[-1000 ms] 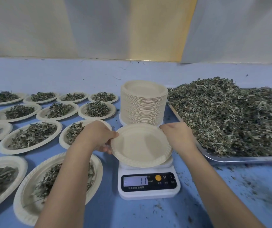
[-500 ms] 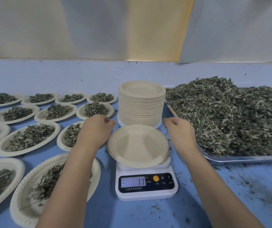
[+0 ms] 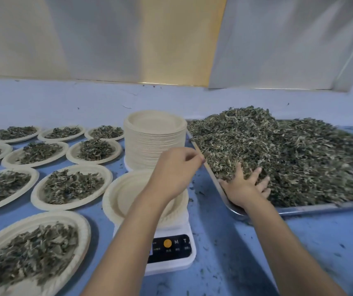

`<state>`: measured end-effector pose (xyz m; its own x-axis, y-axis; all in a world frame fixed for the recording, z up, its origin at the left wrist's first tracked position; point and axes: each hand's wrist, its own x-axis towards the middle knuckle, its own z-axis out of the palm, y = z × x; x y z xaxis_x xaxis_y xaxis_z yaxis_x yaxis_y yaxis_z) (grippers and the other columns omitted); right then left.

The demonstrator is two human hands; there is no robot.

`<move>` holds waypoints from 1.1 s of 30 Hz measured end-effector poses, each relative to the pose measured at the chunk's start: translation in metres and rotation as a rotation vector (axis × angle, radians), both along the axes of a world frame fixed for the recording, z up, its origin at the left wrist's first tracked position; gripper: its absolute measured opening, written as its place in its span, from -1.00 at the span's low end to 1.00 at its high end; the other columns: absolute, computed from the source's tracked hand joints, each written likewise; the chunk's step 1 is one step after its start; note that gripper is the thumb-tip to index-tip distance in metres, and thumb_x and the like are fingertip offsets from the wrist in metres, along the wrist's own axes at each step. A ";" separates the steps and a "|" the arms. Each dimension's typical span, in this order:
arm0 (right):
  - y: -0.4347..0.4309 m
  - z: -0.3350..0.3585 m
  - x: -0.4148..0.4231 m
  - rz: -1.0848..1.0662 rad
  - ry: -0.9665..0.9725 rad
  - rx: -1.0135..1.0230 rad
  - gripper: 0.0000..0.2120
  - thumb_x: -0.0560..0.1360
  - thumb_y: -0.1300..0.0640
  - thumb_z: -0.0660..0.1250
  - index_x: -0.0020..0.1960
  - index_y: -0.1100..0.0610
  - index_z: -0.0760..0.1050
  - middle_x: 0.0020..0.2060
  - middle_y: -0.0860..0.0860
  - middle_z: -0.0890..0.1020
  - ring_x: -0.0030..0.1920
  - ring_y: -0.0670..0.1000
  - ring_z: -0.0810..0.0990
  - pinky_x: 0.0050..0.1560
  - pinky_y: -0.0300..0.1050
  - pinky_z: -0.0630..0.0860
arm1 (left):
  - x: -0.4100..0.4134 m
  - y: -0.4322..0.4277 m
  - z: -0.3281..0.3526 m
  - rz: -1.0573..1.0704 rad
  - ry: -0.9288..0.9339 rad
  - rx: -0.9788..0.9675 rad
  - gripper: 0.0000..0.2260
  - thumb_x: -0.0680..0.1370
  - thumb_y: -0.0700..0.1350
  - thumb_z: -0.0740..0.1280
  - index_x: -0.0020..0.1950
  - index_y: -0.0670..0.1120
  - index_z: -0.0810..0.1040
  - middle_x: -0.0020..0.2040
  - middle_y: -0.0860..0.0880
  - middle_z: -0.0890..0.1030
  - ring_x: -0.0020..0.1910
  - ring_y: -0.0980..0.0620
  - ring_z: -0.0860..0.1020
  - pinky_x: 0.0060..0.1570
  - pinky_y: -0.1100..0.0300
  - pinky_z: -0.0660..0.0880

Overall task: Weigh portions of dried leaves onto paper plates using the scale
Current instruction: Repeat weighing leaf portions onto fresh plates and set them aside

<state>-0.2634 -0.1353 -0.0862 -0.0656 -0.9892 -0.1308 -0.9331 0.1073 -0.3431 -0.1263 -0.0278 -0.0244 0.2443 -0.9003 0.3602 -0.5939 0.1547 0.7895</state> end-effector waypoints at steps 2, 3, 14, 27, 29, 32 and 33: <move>-0.005 -0.003 0.001 0.017 0.022 0.072 -0.26 0.54 -0.31 0.08 0.53 -0.17 -0.28 0.48 0.13 -0.41 0.49 0.28 -0.34 0.46 0.20 -0.23 | -0.010 -0.004 0.000 -0.022 0.037 -0.006 -0.81 0.55 -0.09 0.28 -0.13 -0.10 0.67 -0.17 -0.02 0.68 -0.12 0.02 0.63 0.01 0.11 0.52; -0.007 -0.004 0.002 0.029 0.014 0.097 -0.26 0.56 -0.29 0.08 0.52 -0.18 -0.32 0.47 0.13 -0.43 0.49 0.28 -0.35 0.46 0.20 -0.22 | -0.014 -0.005 -0.001 -0.032 0.041 -0.004 -0.81 0.55 -0.09 0.27 -0.13 -0.07 0.67 -0.17 0.03 0.68 -0.13 0.08 0.63 -0.02 0.17 0.51; -0.014 -0.005 0.009 0.177 0.045 -0.167 -0.67 0.60 0.13 0.18 0.35 0.10 0.26 0.41 0.21 0.15 0.39 0.26 0.17 0.36 0.13 0.18 | -0.017 -0.005 -0.009 -0.042 0.058 0.041 -0.82 0.55 -0.09 0.27 -0.12 -0.06 0.66 -0.21 0.08 0.67 -0.26 0.18 0.62 -0.24 0.36 0.47; -0.022 0.005 -0.012 -0.077 -0.807 -0.167 -0.59 0.63 0.11 0.12 0.45 0.14 0.21 0.34 0.22 0.30 0.00 0.13 0.44 0.00 -0.09 0.33 | -0.048 -0.035 -0.026 0.073 0.512 0.133 -0.94 0.54 -0.17 0.19 -0.10 -0.03 0.39 -0.13 -0.06 0.42 -0.11 0.07 0.37 0.02 -0.01 0.43; -0.024 0.006 -0.016 -0.125 -0.982 -0.113 -0.57 0.63 0.10 0.13 0.47 0.12 0.19 0.28 0.19 0.41 0.10 0.14 0.47 0.10 -0.02 0.40 | -0.053 -0.045 -0.026 0.092 0.728 0.188 -0.96 0.56 -0.17 0.21 -0.06 -0.08 0.44 -0.10 -0.08 0.46 -0.09 0.02 0.42 0.01 0.04 0.44; -0.024 0.009 -0.018 -0.185 -1.222 -0.013 -0.62 0.63 0.11 0.15 0.42 0.15 0.27 0.11 0.14 0.55 0.14 0.14 0.52 0.24 0.10 0.45 | -0.057 -0.052 -0.025 0.033 1.035 0.279 -0.75 0.61 -0.13 0.18 0.21 -0.21 0.49 0.11 -0.13 0.53 0.09 -0.04 0.50 0.02 0.13 0.48; -0.023 0.011 -0.018 -0.197 -1.292 0.005 -0.63 0.63 0.11 0.16 0.41 0.16 0.29 0.13 0.15 0.55 0.16 0.16 0.52 0.24 0.10 0.46 | -0.057 -0.053 -0.025 0.018 1.090 0.291 -0.71 0.62 -0.12 0.17 0.26 -0.23 0.46 0.18 -0.15 0.52 0.13 -0.05 0.48 0.03 0.14 0.47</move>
